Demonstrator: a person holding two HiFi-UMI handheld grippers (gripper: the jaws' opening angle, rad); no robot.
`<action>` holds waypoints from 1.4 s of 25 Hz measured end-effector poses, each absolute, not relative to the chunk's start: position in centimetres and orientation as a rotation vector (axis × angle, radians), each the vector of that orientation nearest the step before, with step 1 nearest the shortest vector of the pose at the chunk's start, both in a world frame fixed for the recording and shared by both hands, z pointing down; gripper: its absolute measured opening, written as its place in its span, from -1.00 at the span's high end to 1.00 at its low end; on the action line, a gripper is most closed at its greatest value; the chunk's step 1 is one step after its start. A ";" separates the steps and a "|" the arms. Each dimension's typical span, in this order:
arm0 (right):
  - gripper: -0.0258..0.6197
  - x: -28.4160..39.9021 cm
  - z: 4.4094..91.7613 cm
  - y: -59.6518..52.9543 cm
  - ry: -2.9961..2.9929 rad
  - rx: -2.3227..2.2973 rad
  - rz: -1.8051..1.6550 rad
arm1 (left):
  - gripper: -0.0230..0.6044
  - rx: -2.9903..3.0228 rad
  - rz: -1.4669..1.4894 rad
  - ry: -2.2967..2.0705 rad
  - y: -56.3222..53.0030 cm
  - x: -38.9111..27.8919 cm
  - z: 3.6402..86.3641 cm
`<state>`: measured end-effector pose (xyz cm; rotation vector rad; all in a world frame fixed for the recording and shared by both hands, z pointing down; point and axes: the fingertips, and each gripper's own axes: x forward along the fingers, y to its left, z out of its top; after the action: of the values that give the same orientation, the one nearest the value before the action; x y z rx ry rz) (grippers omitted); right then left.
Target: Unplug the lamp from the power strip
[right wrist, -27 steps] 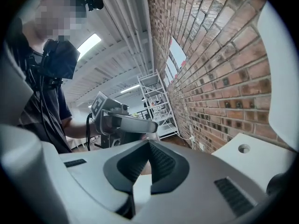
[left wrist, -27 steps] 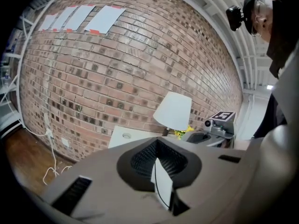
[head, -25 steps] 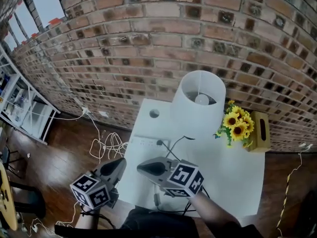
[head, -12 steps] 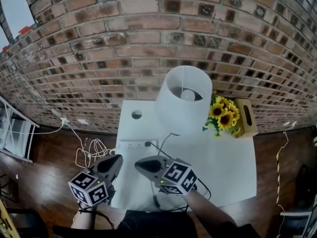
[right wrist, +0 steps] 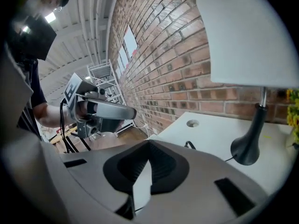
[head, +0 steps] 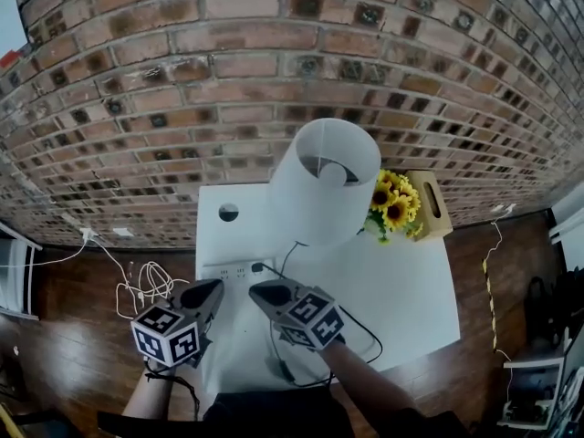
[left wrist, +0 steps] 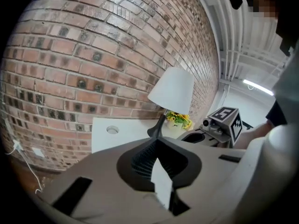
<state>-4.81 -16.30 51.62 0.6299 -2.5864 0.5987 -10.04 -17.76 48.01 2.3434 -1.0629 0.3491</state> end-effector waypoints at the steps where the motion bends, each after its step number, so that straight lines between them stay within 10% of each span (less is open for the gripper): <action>1: 0.94 -4.7 52.0 -16.6 -2.572 0.651 0.597 | 0.87 2.343 0.360 -1.050 -17.9 -9.9 48.5; 16: 0.80 -4.3 56.7 -19.3 -2.419 0.788 0.613 | 0.87 2.276 0.469 -0.979 -20.4 -9.1 53.9; 24: 0.32 -3.9 58.5 -20.1 -2.367 0.846 0.622 | 0.87 2.239 0.523 -0.943 -20.6 -8.6 56.6; 35: 0.31 -3.8 58.6 -22.8 -2.364 0.990 0.605 | 0.87 2.224 0.616 -0.929 -20.8 -8.1 59.1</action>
<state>-3.83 -22.84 58.65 0.9896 -2.3639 0.6048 -8.15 -20.82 59.05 2.2237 -0.9287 0.6164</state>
